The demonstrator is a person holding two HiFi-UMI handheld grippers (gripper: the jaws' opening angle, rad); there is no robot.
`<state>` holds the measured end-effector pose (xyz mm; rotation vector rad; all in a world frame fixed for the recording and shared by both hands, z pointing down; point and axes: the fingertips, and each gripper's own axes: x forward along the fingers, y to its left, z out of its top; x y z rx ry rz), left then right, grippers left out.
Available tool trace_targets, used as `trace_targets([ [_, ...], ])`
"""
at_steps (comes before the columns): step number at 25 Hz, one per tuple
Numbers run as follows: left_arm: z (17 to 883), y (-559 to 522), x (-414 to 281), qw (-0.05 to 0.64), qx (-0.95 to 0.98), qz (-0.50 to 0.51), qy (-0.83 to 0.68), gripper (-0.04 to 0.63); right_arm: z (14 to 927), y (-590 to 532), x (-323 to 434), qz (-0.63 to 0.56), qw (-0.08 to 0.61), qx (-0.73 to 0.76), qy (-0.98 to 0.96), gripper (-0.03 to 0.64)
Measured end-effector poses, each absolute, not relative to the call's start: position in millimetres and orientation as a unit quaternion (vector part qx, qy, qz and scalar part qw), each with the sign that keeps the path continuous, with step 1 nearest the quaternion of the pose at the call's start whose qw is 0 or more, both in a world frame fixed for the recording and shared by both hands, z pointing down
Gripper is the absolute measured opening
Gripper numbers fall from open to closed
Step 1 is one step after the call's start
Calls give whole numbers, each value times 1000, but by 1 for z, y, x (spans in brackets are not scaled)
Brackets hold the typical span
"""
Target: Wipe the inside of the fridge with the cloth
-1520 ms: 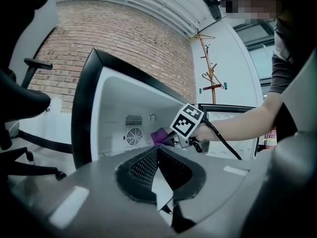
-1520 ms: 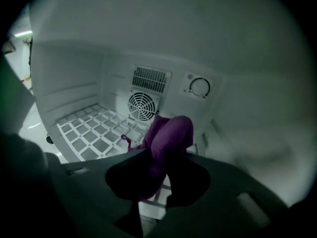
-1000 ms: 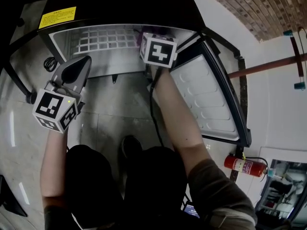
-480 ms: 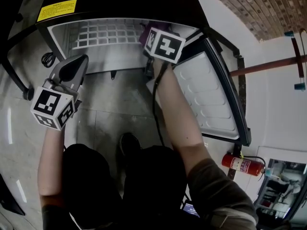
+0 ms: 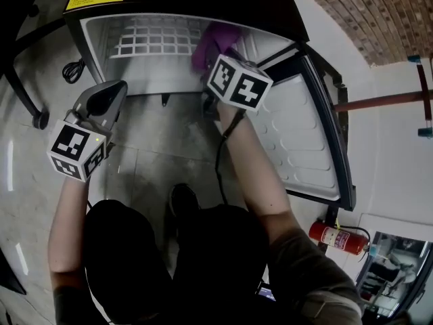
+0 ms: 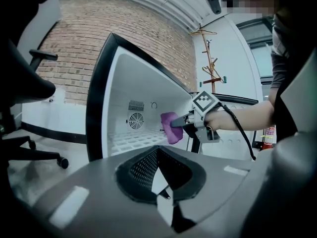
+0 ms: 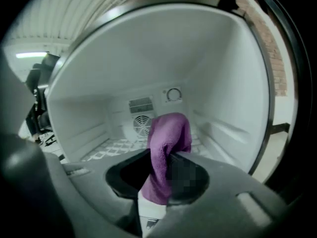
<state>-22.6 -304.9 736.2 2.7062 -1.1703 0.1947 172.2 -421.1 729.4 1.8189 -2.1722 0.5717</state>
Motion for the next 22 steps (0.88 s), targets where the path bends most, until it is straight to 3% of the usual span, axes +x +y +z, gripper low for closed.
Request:
trace_targets([
  [10,796,-297,-83,126,882,94,-444,17,836,-333,10,221,178,394,-874,78],
  [15,803,-299,-95,102,883,98,-447,17,870,-362,-16,263,137,346,-890,78],
  [22,797,-312,-108,86,879,100,-458,17,844,-413,-54,226,75,309,-921,78],
])
